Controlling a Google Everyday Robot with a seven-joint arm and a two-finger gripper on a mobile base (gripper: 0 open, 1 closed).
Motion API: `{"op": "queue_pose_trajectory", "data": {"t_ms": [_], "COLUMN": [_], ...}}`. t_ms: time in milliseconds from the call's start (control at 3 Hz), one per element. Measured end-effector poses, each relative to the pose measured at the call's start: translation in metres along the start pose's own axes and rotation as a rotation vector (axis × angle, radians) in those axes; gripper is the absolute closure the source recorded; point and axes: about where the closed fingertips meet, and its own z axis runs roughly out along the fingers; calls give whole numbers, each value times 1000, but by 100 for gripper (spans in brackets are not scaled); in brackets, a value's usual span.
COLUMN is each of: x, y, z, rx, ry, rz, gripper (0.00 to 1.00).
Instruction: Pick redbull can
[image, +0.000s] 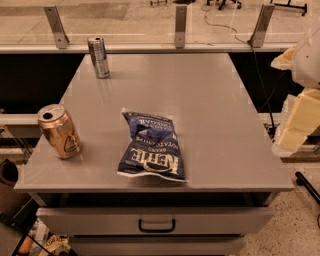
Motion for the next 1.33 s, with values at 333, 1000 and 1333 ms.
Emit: {"op": "queue_pose_trajectory", "data": {"t_ms": [333,1000,1333], "x": [-1,-39,-57], "y": [-1,-36,-36], "z": [-1,-10,-1], "rx": [4,93,117], "ry": [-2,-258,-439], "rz": [0,135,224], "gripper": [0,0,0]}}
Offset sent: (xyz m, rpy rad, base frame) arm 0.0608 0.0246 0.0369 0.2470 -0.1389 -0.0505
